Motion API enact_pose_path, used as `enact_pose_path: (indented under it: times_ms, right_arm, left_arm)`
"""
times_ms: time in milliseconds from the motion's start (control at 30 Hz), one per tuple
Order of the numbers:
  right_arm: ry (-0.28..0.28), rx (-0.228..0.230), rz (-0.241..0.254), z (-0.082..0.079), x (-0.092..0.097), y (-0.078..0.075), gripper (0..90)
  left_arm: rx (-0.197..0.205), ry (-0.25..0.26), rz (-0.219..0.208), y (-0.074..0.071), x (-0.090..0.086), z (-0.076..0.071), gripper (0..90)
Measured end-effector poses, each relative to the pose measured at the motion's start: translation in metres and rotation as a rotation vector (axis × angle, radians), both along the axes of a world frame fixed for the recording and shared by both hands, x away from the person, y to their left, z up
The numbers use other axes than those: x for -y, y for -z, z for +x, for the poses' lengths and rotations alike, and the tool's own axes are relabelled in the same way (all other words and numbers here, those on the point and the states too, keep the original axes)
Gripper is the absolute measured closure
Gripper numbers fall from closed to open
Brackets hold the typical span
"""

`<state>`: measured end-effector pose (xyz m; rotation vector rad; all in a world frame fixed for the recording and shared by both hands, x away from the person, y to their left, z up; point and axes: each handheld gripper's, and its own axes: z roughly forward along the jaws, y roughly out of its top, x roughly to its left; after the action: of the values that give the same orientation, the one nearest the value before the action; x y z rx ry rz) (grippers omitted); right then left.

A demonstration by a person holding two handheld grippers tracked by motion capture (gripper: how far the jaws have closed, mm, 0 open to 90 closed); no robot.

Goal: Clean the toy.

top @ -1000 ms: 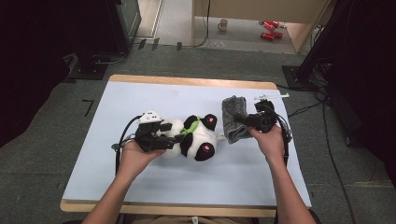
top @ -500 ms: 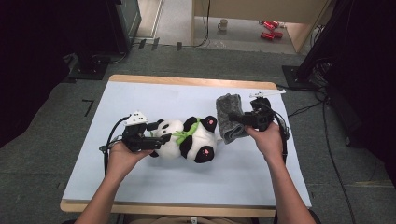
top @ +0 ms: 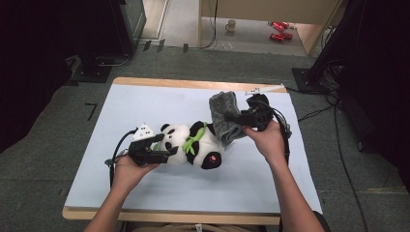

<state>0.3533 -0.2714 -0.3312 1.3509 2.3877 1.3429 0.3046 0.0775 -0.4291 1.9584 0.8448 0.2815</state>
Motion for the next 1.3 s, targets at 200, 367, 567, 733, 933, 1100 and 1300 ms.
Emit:
enact_pose_path:
  times_ms: [200,367,567,733,933,1100,1300]
  right_arm:
    - [-0.042,0.002,0.034,0.008,-0.022,-0.007,74.3]
    - [-0.072,-0.022,0.023,0.014,-0.039,-0.002,74.3]
    - [-0.103,-0.035,0.023,0.021,-0.063,-0.001,74.3]
    - [-0.133,-0.035,0.005,0.032,-0.093,-0.003,74.0]
    - [-0.142,-0.059,-0.039,0.044,-0.124,0.001,74.1]
    - [-0.149,-0.074,-0.062,0.052,-0.139,0.001,74.1]
    - [-0.187,-0.133,-0.058,0.063,-0.172,0.011,74.2]
  left_arm:
    - [0.020,-0.008,0.021,0.004,0.000,-0.004,22.4]
    - [0.005,-0.014,0.023,0.005,-0.002,-0.004,22.6]
    - [-0.070,-0.033,-0.023,0.011,-0.009,0.000,21.5]
    - [-0.065,-0.068,-0.036,0.015,-0.007,-0.002,22.3]
    - [-0.082,-0.067,-0.019,0.010,-0.010,-0.005,24.1]
    - [-0.114,-0.064,-0.011,0.017,-0.014,-0.010,25.0]
    - [-0.120,-0.084,-0.058,0.020,-0.014,-0.006,29.5]
